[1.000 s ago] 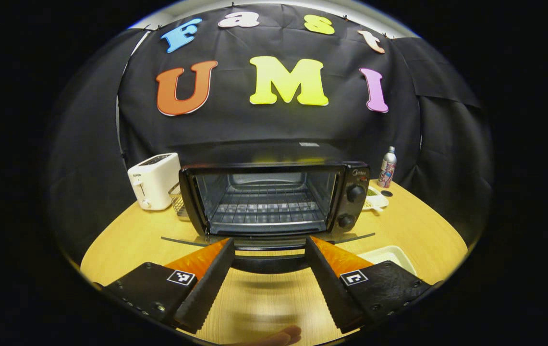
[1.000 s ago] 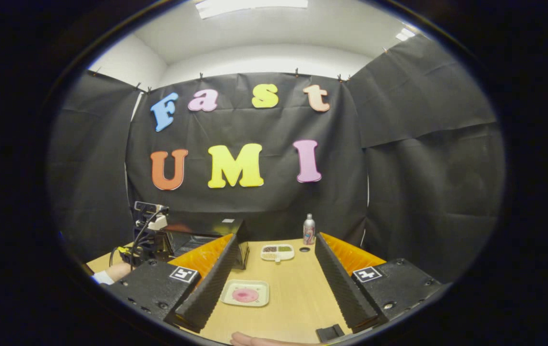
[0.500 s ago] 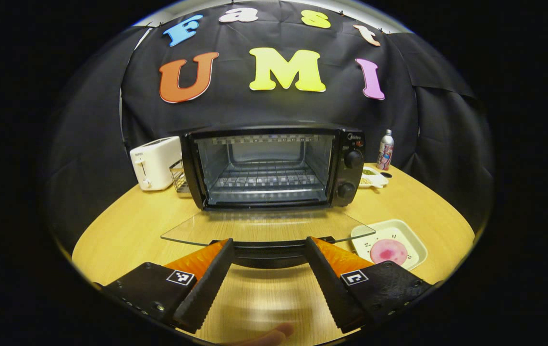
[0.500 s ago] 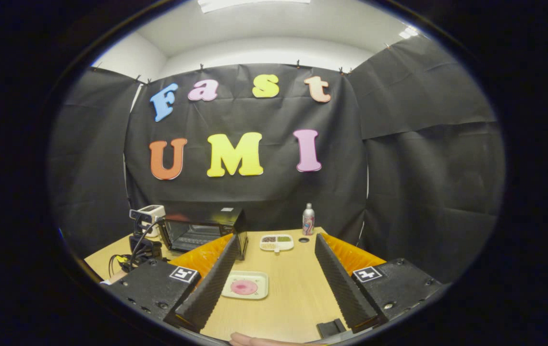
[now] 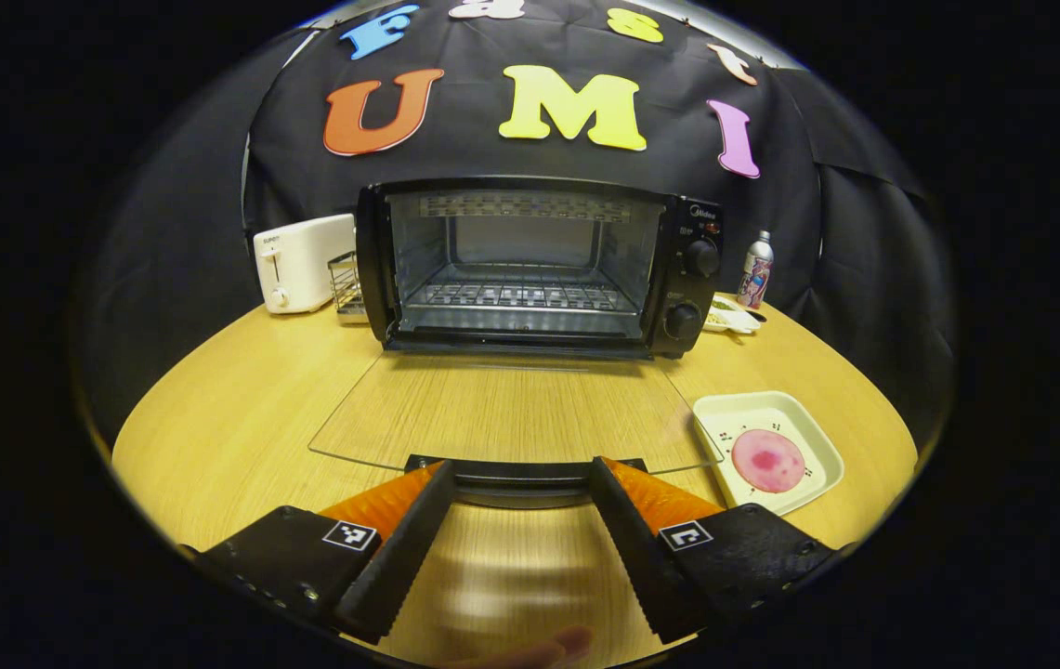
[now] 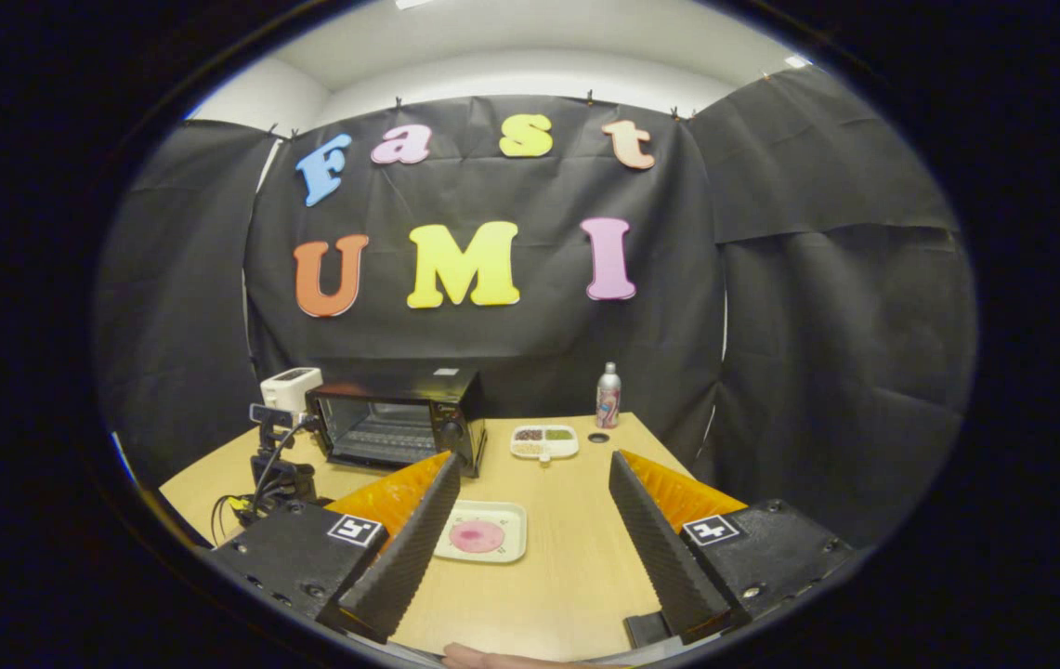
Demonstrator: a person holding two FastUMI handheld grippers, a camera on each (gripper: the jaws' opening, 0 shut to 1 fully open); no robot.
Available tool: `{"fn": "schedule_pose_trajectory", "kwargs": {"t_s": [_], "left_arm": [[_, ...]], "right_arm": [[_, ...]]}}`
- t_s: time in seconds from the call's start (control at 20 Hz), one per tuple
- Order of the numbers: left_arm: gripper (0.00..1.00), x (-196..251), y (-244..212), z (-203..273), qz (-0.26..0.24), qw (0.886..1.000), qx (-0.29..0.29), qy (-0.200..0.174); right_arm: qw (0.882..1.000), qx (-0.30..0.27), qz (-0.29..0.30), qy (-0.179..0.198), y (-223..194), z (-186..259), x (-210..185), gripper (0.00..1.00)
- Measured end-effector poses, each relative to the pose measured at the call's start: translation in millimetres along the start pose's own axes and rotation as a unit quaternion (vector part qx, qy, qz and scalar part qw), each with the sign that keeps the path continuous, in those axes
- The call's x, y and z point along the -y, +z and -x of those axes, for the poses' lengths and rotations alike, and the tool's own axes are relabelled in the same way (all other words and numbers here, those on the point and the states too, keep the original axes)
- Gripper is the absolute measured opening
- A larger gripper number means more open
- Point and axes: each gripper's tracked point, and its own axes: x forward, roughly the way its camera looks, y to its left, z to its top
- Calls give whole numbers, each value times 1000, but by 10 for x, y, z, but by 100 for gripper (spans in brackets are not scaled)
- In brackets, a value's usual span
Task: Open the electric oven with the left hand, put the food in, and close the electric oven.
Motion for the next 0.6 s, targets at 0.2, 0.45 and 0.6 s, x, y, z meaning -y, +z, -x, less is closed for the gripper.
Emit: {"fn": "schedule_pose_trajectory", "kwargs": {"t_s": [0.2,0.45,0.6], "left_arm": [[92,-11,100,126,4,1000,13,-12],[93,-164,471,629,5,997,77,-12],[94,-226,732,994,26,993,115,-17]], "right_arm": [[998,-54,12,-10,-254,-299,66,100],[988,-152,10,-19,-716,-804,215,100],[972,-235,-5,-5,-1125,-1063,208,100]]}}
